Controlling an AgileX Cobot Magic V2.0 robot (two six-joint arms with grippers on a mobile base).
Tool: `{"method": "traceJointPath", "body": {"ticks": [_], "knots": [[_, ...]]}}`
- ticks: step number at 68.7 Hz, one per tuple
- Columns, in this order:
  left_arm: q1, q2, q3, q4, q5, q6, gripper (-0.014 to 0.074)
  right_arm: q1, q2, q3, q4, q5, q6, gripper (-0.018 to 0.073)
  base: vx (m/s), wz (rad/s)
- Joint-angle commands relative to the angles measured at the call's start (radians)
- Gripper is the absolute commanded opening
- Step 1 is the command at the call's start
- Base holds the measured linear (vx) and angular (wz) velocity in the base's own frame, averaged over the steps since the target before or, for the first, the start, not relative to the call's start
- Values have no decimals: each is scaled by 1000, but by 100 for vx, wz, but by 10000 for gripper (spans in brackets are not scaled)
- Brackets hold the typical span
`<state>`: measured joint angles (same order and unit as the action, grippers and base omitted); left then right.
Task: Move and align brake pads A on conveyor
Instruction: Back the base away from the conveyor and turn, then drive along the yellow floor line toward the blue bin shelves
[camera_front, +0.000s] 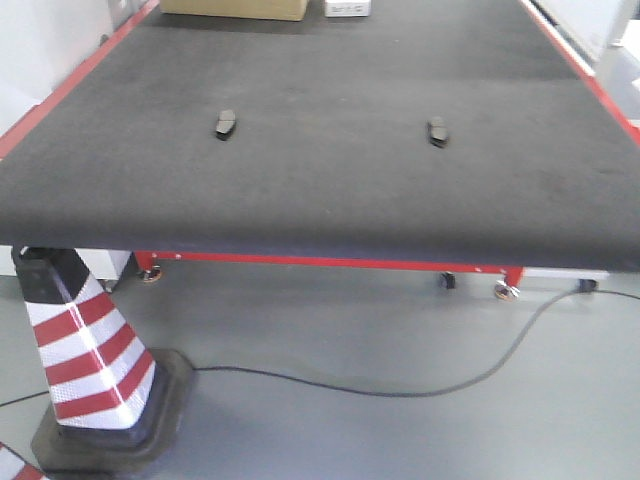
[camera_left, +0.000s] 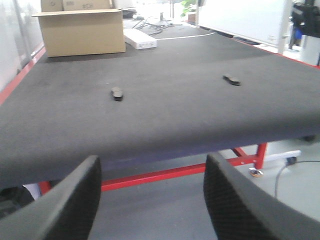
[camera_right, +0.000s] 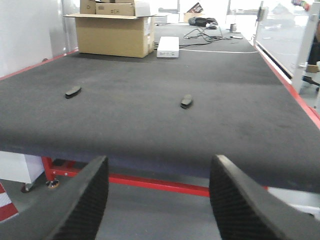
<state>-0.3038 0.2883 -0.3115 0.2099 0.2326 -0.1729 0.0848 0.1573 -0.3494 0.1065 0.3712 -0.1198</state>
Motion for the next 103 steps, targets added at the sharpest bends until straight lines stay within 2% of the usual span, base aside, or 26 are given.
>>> {"method": "traceJointPath", "body": {"ticks": [1, 26, 103], "knots": [[-4, 12, -28, -3, -72, 0, 439, -3, 13, -28, -8, -73, -11, 432, -33, -21], [-4, 12, -28, -3, -72, 0, 439, -3, 13, -28, -8, -73, -11, 432, -27, -48], [-4, 12, -28, -3, -72, 0, 439, -3, 13, -28, -8, -74, -11, 432, -7, -79]]}}
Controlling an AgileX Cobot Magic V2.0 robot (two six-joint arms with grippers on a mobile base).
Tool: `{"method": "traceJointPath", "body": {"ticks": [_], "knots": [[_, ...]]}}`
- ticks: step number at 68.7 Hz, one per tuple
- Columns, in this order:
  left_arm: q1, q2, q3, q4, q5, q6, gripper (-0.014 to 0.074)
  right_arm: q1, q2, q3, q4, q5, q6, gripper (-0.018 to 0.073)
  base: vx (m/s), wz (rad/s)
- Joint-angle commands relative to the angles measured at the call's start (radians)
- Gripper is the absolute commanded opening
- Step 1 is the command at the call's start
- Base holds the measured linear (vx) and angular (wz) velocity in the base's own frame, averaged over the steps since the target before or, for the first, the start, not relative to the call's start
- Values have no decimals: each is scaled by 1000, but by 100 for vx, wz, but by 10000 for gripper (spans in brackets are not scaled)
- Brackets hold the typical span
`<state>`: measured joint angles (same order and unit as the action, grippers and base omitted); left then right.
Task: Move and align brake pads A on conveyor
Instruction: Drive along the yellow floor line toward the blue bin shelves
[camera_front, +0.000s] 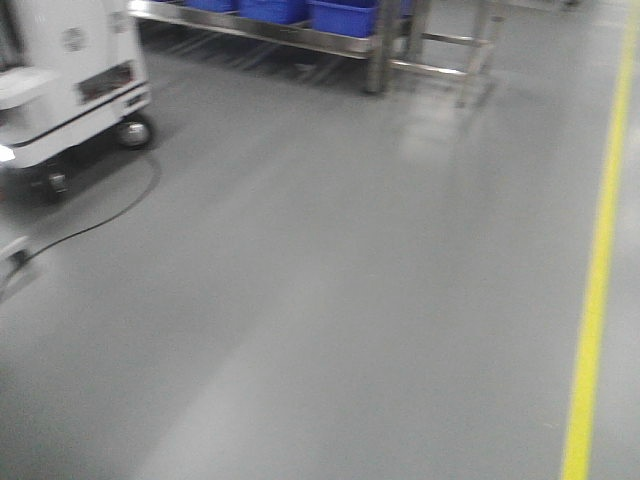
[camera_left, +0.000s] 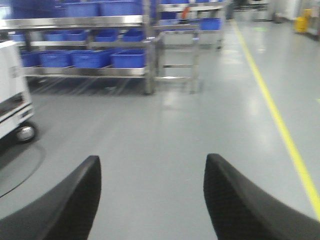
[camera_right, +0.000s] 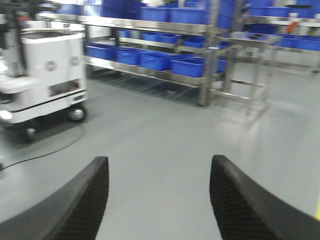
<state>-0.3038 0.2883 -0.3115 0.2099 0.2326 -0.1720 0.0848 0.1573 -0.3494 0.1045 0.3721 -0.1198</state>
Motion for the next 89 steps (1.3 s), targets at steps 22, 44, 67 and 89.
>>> {"method": "traceJointPath", "body": {"ticks": [22, 44, 67, 89], "knots": [[-4, 12, -28, -3, -72, -1, 439, -3, 13, -28, -6, -74, -11, 432, 4, -81], [-4, 12, -28, -3, -72, -1, 439, -3, 13, -28, -6, -74, -11, 432, 14, -50], [-4, 12, -28, -3, -72, -1, 439, -3, 13, -28, -5, -70, -11, 432, 21, -42], [-4, 12, -28, -3, -72, -1, 439, -3, 13, -28, -5, -71, -11, 432, 30, -36]]}}
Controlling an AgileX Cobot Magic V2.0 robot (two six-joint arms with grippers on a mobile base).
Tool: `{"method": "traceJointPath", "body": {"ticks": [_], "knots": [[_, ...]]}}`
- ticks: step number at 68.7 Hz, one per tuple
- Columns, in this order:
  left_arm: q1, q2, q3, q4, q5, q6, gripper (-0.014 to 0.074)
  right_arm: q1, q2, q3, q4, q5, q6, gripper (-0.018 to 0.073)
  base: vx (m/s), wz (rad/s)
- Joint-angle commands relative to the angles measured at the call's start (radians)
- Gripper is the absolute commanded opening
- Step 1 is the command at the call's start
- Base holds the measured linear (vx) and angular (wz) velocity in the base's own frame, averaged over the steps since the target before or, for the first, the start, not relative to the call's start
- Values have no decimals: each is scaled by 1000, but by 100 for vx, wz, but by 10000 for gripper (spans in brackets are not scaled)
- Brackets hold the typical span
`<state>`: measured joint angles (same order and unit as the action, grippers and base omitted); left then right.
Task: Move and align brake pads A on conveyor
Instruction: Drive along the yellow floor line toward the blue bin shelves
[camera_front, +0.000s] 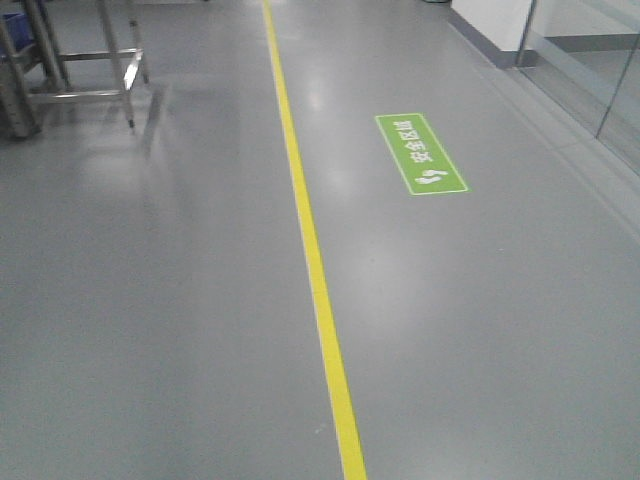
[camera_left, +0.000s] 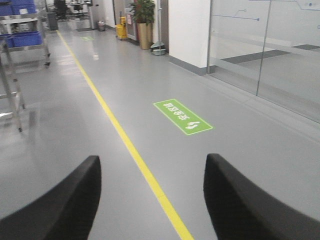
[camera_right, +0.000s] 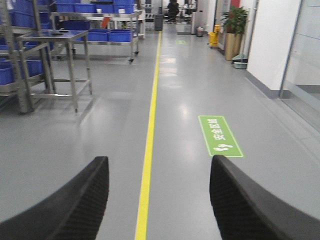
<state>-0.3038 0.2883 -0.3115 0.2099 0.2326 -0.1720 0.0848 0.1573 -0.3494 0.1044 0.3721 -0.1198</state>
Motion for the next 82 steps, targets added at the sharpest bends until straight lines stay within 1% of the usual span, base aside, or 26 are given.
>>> {"method": "traceJointPath", "body": {"ticks": [1, 19, 59, 82], "knots": [[-4, 12, -28, -3, -72, -1, 439, -3, 13, -28, -5, -71, -11, 432, 35, -32], [-4, 12, -28, -3, -72, -1, 439, -3, 13, -28, -5, -70, -11, 432, 41, -15], [-4, 12, -28, -3, -72, -1, 439, -3, 13, -28, -5, -73, -11, 432, 54, 18], [-4, 12, -28, -3, -72, -1, 439, -3, 13, -28, -5, -73, -11, 432, 58, -3]]}}
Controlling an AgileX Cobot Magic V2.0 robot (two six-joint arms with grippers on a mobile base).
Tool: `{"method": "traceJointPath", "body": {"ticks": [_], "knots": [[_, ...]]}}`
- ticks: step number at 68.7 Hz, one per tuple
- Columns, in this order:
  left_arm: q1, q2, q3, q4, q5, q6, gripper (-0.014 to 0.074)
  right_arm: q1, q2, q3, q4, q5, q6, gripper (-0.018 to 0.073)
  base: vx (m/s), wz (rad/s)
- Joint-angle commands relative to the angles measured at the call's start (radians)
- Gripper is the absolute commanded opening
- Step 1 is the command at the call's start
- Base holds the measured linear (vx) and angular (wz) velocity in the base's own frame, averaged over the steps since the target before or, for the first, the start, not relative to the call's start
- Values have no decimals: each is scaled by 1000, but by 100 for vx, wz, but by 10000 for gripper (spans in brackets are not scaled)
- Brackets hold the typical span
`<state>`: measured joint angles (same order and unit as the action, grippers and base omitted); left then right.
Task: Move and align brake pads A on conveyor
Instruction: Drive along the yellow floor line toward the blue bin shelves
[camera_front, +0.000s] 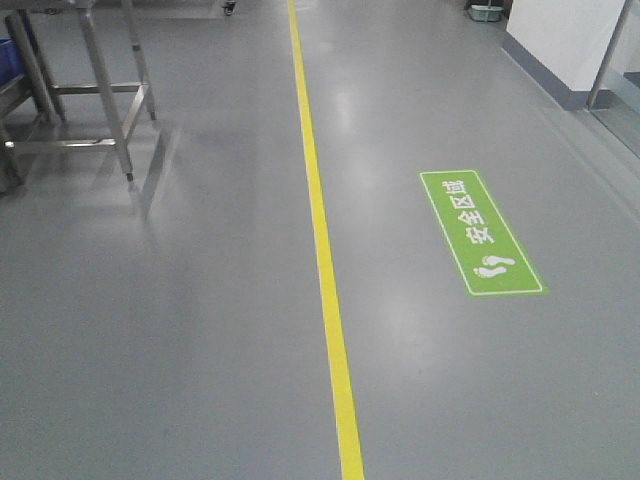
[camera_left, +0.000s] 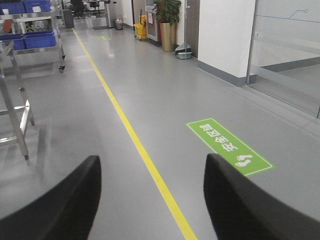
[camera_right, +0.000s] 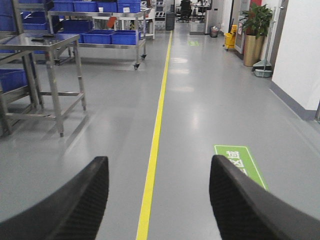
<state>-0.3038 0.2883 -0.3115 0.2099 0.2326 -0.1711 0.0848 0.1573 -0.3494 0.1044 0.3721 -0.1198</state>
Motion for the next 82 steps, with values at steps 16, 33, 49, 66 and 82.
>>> {"method": "traceJointPath", "body": {"ticks": [16, 33, 49, 66, 82], "knots": [[-4, 12, -28, -3, -72, -2, 439, -3, 13, -28, -5, -71, -11, 432, 61, -14], [-4, 12, -28, -3, -72, -2, 439, -3, 13, -28, -5, -71, -11, 432, 64, -8], [-4, 12, -28, -3, -72, -2, 439, -3, 13, -28, -5, -69, -11, 432, 67, 14], [-4, 12, -28, -3, -72, -2, 439, -3, 13, -28, -5, -67, -11, 432, 68, 20], [-4, 12, -28, -3, -72, -2, 439, -3, 13, -28, -5, -67, -11, 432, 66, 10]]}}
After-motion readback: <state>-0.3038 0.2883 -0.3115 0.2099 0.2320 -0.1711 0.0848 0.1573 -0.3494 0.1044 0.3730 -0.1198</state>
